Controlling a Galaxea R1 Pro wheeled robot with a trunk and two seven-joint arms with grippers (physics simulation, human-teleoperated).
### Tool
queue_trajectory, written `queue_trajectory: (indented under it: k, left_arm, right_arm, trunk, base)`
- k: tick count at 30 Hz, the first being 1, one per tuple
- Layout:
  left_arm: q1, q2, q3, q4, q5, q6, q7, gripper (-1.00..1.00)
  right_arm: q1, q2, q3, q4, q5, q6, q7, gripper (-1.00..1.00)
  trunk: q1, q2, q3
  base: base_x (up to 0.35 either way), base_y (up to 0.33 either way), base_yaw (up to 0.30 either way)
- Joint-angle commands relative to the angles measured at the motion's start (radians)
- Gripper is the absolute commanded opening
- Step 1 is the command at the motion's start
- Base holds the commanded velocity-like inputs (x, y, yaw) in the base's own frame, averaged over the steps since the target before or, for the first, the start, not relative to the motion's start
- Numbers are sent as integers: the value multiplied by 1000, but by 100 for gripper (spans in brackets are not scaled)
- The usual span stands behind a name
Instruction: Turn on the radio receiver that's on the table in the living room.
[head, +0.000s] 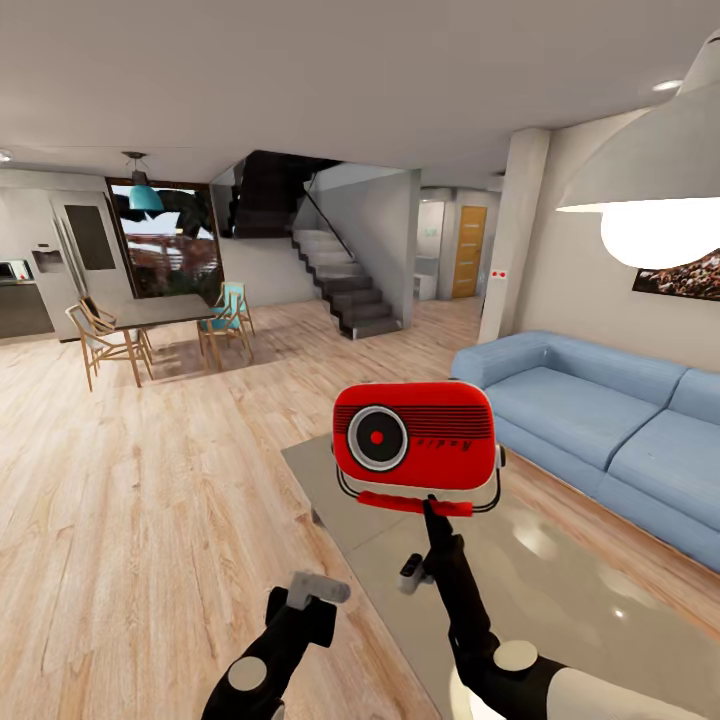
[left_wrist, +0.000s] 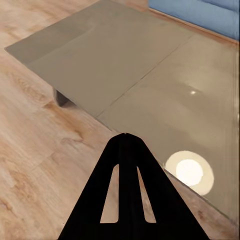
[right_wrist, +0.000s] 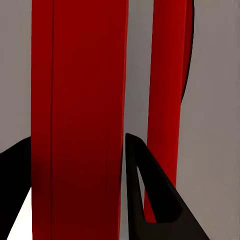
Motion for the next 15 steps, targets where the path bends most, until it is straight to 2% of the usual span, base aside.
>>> queue_trajectory:
  k: [1,2,7,11,15]
  left_arm:
    - [0,-9,-8,-1,-1,1,1,-100]
    - [0,-15,-10,-1,-1,1,1,-100]
    - [0,-81,-19,-2,-5,1,4,-100]
    - [0,-82,-21,-2,-9,-1,18,-100]
    - [0,-82,-26,-2,-14,-9,76,-100]
  right_arm:
    - [0,0,-1,4,3,-1,0,-100]
    - [0,0,-1,5,3,-1,0,-100]
    - [0,0,-1,19,3,-1,0,-100]
    - [0,0,-1,49,2,-2,0,-100]
    - [-1,0,-2,71,1,-3,0,-100]
  trunk:
    - [0,0,0]
    - [0,0,0]
    - [0,0,0]
    - [0,0,0]
    - [0,0,0]
  base:
    - [0,0,0]
    - [0,0,0]
    - [0,0,0]
    - [0,0,0]
    - [0,0,0]
